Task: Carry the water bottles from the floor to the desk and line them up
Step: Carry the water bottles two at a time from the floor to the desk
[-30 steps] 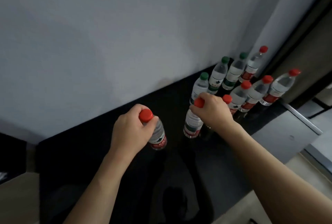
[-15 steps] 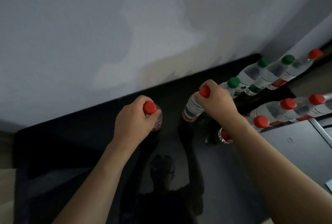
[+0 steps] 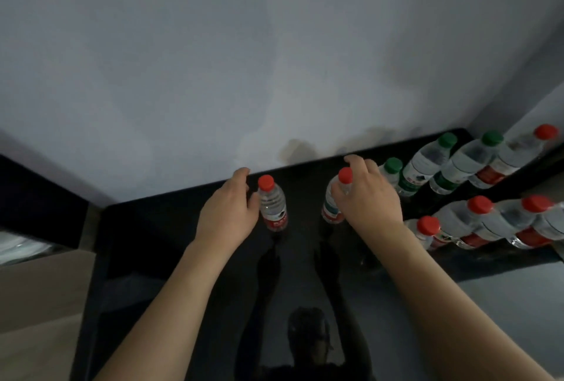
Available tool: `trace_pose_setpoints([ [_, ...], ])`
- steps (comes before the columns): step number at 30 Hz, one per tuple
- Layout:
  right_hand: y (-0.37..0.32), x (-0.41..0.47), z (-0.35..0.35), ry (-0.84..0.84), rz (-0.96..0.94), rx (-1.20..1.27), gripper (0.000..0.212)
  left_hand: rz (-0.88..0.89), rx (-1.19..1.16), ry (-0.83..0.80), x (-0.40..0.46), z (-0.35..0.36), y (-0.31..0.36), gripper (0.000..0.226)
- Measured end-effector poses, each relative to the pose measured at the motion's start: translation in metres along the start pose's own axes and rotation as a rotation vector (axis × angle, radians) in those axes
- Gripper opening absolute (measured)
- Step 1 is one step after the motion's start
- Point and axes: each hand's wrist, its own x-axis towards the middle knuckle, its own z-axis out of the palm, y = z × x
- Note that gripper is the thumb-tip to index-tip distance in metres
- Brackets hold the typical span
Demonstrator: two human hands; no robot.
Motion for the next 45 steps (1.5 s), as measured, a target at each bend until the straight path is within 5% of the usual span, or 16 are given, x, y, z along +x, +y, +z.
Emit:
trace_pose_setpoints([
  [9, -0.042, -0.048, -0.016, -0.023, -0.315, 0.121, 0.053, 0.030, 0.123, 0.285, -0.080, -0.043, 0.001, 0.046],
  [21, -0.133, -0.099, 0.001, -0.156, -0.594, 0.178, 0.054, -0.220, 0.163, 0.475, -0.175, -0.095, -0.058, 0.046],
  [45, -0.433, -0.396, 0.118, -0.567, -1.165, 0.130, 0.055, -0.868, 0.182, 0.772, -0.525, -0.192, -0.316, 0.041],
])
